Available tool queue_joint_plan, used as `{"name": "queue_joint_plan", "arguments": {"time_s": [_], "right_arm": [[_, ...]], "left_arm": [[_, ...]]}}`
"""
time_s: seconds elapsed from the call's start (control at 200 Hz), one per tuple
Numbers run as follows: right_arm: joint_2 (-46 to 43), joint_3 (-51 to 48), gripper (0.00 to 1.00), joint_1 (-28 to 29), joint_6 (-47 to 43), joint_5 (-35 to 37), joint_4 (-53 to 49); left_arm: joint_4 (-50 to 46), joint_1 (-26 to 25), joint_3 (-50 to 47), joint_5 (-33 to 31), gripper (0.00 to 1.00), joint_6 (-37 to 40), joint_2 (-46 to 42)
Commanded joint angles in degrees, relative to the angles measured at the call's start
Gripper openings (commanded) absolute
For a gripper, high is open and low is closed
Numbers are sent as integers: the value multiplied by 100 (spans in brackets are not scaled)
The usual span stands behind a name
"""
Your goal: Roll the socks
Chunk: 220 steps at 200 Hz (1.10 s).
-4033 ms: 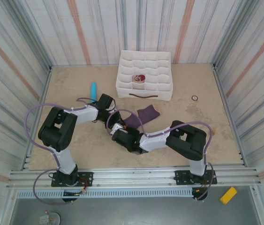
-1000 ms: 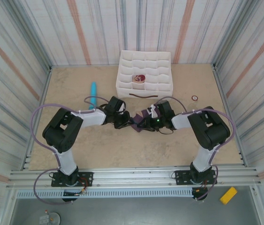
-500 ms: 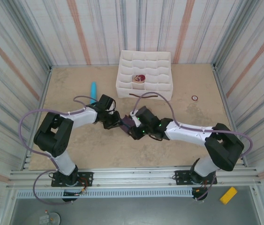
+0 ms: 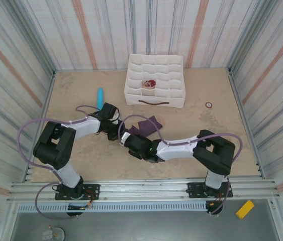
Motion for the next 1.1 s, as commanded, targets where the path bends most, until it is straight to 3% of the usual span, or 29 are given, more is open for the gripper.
{"name": "queue_joint_plan", "arguments": {"time_s": [0.0, 0.286, 0.386, 0.446, 0.496, 0.536, 0.621, 0.696, 0.807, 1.097], "right_arm": [[312, 184, 61, 90, -468, 641, 431], [892, 300, 56, 133, -661, 928, 675], [996, 263, 39, 94, -489, 895, 669], [976, 180, 21, 17, -280, 697, 598], [903, 65, 5, -67, -99, 414, 562], [817, -41, 1, -163, 22, 35, 527], [736, -195, 0, -302, 202, -252, 520], [766, -252, 0, -401, 291, -384, 434], [797, -372, 0, -533, 438, -647, 392], [830, -595, 0, -642, 684, -752, 438]], "left_arm": [[-386, 31, -176, -7, 0, 170, -113], [-341, 31, -243, 22, 0, 126, -166], [-341, 32, -251, 18, 0, 117, -174], [-316, 32, -268, 28, 0, 118, -198], [-297, 39, -286, 21, 8, 103, -230], [-273, 45, -303, 20, 19, 92, -272], [-329, 49, -282, 17, 49, 82, -360], [-427, 58, -236, 10, 62, 91, -434], [-476, 117, -232, 48, 67, 82, -540], [-407, 692, -734, 149, 71, 182, -710]]}}
